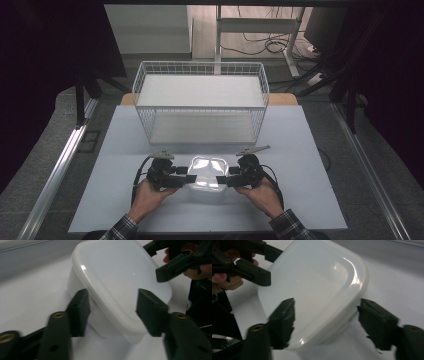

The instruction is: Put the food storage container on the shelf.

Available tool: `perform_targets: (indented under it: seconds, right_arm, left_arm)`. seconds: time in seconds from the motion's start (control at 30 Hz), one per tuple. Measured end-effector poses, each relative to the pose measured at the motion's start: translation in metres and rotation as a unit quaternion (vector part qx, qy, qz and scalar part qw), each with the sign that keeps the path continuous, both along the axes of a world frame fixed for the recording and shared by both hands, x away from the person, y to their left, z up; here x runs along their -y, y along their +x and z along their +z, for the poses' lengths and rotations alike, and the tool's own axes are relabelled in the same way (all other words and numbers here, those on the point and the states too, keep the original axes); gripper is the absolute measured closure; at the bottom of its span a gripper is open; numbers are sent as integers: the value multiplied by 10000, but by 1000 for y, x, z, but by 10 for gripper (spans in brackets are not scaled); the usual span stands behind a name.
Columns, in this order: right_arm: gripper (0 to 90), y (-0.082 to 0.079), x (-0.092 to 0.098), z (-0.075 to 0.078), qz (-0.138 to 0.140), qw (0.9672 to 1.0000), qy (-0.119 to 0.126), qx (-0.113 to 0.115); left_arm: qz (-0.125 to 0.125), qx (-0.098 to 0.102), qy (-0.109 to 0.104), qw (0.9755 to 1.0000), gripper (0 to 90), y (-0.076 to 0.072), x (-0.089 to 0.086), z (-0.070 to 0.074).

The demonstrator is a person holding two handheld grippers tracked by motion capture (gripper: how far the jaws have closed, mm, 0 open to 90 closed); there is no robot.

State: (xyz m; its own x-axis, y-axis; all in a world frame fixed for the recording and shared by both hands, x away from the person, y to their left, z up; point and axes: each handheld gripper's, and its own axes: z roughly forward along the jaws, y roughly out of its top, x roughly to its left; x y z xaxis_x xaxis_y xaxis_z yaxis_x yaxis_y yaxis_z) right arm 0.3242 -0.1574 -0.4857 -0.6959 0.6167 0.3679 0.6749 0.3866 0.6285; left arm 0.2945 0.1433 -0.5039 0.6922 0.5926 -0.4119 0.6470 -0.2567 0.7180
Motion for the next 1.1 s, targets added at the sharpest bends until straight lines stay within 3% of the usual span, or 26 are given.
perform_targets:
  seconds: [0.1,0.17,0.2,0.23,0.27,0.33,0.37,0.5,0.93,1.1]
  right_arm:
    - [441,-6,4,1,-34,9999,106,-130]
    - [567,-13,5,7,-100,9999,36,9]
    - [567,-13,5,7,-100,9999,36,9]
    - [623,-15,7,12,-184,9996,-31,200]
    - [637,-15,8,13,-234,9994,18,249]
    - [654,-14,10,12,-301,9992,77,266]
    - [668,-14,11,12,-331,9990,129,261]
    - [757,-15,14,14,-467,9981,261,308]
    - [766,-16,13,14,-669,9960,218,557]
    - [768,-17,11,25,-693,9936,271,855]
  left_arm:
    - [47,-38,-43,10000,593,-6,-4,2]
    - [147,-58,-50,9999,613,-11,-4,4]
    - [147,-58,-50,9999,628,-11,-4,4]
    - [303,30,-104,9995,654,-12,-3,6]
    - [303,30,-104,9995,668,-12,-3,6]
    - [362,-19,-244,9990,695,-11,-4,6]
    - [451,-64,-418,9981,710,-11,-6,4]
    - [549,-11,-532,9971,786,-12,-9,5]
    - [595,253,-416,9970,812,-16,-5,12]
    - [684,408,-369,9961,810,-15,-4,20]
